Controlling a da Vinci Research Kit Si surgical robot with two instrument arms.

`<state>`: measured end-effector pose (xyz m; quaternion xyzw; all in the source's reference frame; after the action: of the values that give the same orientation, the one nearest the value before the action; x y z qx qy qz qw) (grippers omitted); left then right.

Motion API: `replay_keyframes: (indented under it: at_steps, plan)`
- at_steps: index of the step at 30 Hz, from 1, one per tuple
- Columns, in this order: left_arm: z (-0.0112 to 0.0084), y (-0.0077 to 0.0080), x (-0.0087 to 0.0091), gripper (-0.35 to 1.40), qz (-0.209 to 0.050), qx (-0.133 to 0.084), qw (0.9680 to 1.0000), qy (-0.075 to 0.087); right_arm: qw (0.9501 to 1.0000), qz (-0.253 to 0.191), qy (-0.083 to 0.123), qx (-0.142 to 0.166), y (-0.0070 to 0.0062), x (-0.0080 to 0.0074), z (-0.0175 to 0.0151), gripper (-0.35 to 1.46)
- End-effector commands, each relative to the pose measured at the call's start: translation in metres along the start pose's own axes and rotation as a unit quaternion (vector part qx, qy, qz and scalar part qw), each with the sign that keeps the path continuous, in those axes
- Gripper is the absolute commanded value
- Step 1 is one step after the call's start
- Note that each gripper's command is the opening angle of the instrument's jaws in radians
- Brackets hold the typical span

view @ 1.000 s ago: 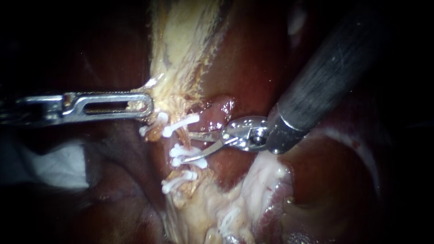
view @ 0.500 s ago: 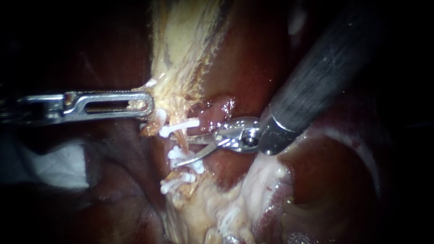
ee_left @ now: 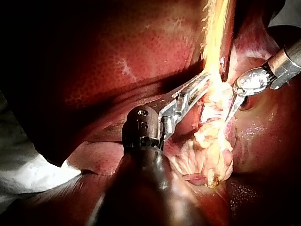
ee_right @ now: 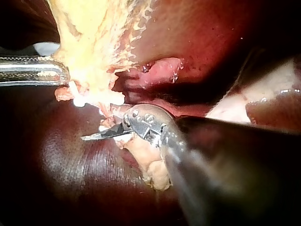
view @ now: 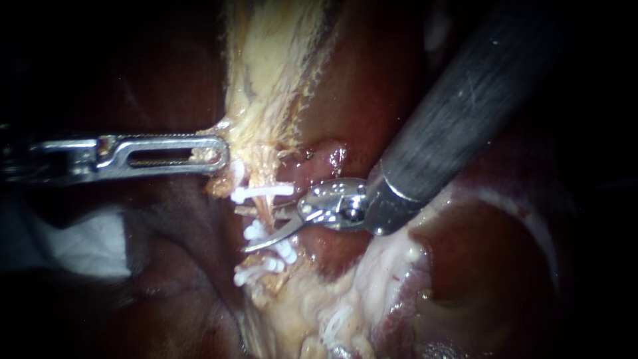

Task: Go to the cutting position right tube

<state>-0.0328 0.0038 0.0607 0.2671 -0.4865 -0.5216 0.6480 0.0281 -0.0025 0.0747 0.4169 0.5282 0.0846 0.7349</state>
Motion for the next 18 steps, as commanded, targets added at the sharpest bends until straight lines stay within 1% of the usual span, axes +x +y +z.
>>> replay_keyframes:
  at_steps: [1, 10, 13, 18]
  plan:
    - [0.0000, 0.0000, 0.0000, -0.35, 0.000, 0.000, 1.0000, 0.000, 1.0000, 0.001, 0.000, 0.000, 0.0000, 0.0000, 0.0001, 0.72]
    - [0.0002, 0.0000, 0.0001, -0.35, 0.000, -0.001, 1.0000, 0.000, 1.0000, 0.010, -0.001, -0.001, 0.0005, 0.0001, 0.0006, 0.62]
    - [0.0002, 0.0000, 0.0001, -0.35, 0.000, -0.001, 1.0000, 0.000, 1.0000, 0.010, -0.001, -0.001, 0.0006, 0.0001, 0.0006, 0.53]
    - [0.0003, 0.0000, 0.0001, -0.35, 0.000, -0.001, 1.0000, 0.000, 1.0000, 0.010, -0.001, -0.003, 0.0009, 0.0000, 0.0005, 0.47]
